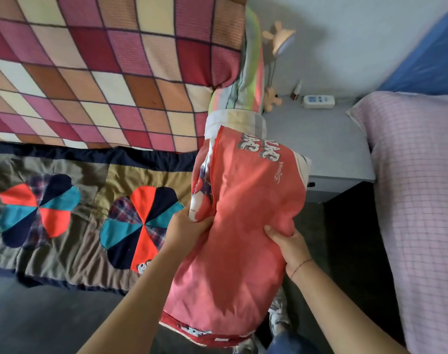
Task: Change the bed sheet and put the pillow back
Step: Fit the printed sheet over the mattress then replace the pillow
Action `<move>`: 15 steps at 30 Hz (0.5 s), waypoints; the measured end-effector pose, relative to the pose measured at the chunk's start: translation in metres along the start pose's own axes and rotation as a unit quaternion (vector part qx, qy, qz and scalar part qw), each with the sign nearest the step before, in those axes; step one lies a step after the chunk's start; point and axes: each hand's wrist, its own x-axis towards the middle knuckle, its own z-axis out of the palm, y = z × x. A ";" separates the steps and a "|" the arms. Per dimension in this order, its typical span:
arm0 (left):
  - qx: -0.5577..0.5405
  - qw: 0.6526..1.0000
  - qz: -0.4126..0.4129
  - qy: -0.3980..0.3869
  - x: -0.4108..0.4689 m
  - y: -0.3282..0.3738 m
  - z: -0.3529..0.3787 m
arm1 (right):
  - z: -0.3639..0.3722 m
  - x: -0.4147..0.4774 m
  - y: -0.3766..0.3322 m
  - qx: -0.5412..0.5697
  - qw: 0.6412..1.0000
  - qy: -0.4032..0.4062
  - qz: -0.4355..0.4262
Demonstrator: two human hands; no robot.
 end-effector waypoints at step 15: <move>0.016 0.969 0.168 -0.179 -0.085 0.153 0.100 | -0.148 -0.099 -0.085 0.121 0.983 0.075 -0.116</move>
